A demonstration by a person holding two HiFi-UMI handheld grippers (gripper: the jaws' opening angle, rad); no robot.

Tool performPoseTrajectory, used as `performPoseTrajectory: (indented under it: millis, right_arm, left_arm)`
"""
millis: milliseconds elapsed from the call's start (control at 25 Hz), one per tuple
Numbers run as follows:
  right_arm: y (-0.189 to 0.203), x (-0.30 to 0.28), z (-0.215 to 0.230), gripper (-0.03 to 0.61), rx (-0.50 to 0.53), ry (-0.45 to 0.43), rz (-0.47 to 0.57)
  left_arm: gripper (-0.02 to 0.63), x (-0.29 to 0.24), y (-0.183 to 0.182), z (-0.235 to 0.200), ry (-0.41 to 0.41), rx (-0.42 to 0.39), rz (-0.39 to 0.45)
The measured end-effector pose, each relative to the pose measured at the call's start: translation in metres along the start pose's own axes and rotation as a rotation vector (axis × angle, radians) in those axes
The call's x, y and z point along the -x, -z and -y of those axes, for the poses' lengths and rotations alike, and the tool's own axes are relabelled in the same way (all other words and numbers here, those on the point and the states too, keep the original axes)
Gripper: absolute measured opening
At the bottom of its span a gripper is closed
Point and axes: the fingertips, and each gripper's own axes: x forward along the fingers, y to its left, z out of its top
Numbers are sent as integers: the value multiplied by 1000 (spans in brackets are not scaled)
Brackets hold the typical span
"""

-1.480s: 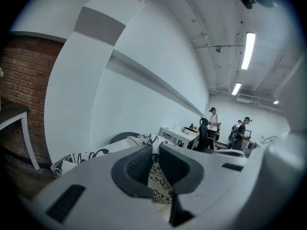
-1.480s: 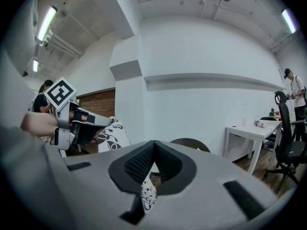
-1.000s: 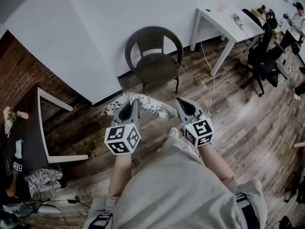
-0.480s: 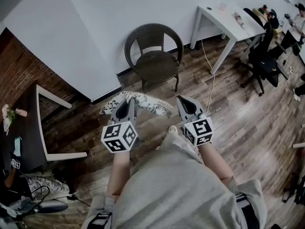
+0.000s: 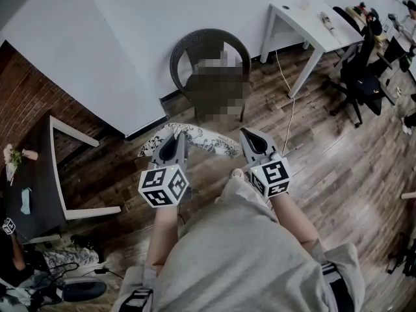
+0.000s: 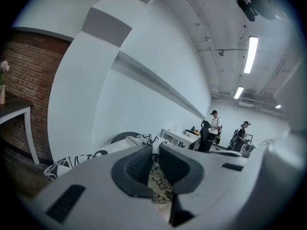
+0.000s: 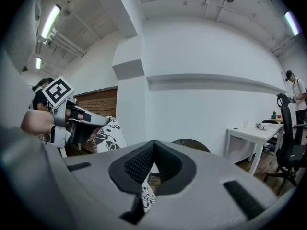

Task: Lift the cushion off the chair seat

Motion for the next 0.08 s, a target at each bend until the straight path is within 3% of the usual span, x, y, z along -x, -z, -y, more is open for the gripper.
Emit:
performPoseTrajectory:
  millis: [80]
  right_arm:
    - [1, 0, 0, -2, -1, 0, -1]
  left_arm:
    - [34, -1, 1, 1, 2, -3, 0]
